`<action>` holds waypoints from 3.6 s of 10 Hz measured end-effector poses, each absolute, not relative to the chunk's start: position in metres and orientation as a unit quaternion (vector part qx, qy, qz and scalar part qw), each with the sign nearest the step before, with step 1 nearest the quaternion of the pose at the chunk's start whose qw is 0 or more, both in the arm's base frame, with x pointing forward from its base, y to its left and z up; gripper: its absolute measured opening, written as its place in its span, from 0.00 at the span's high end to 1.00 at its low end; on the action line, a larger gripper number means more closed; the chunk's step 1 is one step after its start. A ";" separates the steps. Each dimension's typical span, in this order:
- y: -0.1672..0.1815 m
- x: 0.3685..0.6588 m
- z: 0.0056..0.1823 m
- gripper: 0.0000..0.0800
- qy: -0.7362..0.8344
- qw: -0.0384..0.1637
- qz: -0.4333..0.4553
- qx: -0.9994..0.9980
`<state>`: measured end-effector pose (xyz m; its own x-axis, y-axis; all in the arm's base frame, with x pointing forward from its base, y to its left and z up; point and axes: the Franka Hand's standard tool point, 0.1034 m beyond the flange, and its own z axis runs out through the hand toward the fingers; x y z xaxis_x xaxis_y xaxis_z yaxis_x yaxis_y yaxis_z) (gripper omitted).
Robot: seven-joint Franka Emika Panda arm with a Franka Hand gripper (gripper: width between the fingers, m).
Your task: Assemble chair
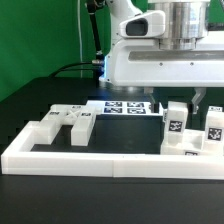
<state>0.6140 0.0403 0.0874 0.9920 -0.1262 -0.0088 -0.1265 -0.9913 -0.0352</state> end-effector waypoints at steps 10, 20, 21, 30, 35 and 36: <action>0.027 0.608 0.087 0.64 0.373 -0.005 0.001 -0.928; 0.015 0.590 0.085 0.40 0.562 -0.038 0.021 -0.826; 0.017 0.589 0.085 0.22 0.530 -0.038 0.023 -0.847; 0.010 0.582 0.084 0.19 0.249 -0.028 0.027 -0.968; 0.014 0.585 0.086 0.19 0.016 -0.025 0.030 -0.999; 0.013 0.585 0.086 0.19 -0.002 -0.024 0.030 -0.999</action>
Offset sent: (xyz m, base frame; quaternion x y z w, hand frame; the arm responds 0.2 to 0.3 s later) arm 0.0000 0.0000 0.0000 0.0000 0.0000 0.1296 0.9916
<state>0.5851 0.0131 0.0861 0.9982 0.0035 -0.0599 0.0064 -0.9988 0.0481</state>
